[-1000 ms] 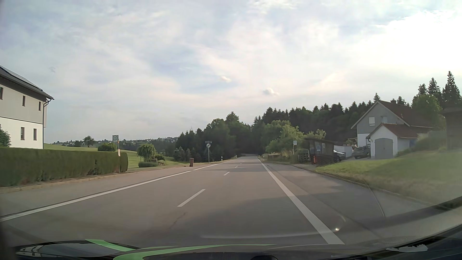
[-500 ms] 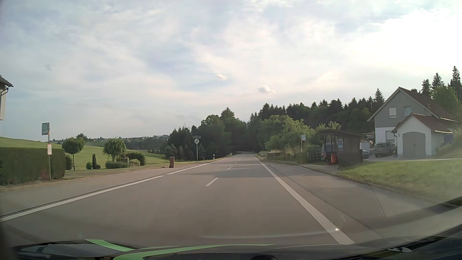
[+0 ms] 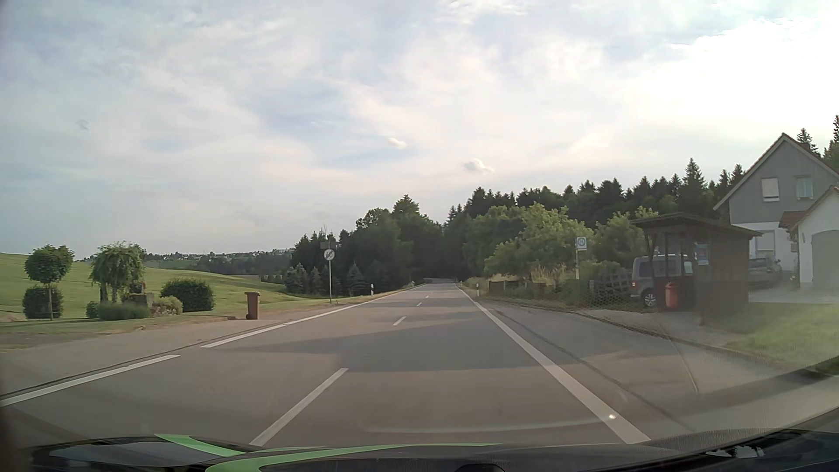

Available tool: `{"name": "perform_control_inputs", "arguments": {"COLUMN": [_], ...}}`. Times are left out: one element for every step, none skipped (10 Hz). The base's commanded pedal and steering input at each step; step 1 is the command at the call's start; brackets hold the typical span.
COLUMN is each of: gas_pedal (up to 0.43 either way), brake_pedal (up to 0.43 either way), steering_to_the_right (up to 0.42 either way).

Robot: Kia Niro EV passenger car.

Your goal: Follow the waypoints while adhering to traffic rules and regulations

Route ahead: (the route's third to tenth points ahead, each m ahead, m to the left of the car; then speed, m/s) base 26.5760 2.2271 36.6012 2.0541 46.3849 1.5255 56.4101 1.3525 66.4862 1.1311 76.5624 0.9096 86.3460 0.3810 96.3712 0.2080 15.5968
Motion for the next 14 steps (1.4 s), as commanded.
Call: {"name": "perform_control_inputs", "arguments": {"gas_pedal": [0.079, 0.079, 0.079, 0.079, 0.079, 0.079, 0.079, 0.087, 0.118, 0.157, 0.157, 0.189, 0.197, 0.24], "brake_pedal": [0.0, 0.0, 0.0, 0.0, 0.0, 0.0, 0.0, 0.0, 0.0, 0.0, 0.0, 0.0, 0.0, 0.0], "steering_to_the_right": [0.003, 0.003, 0.003, 0.003, 0.003, 0.002, 0.003, 0.003, 0.003, 0.003, 0.003, 0.002, 0.001, 0.001]}}
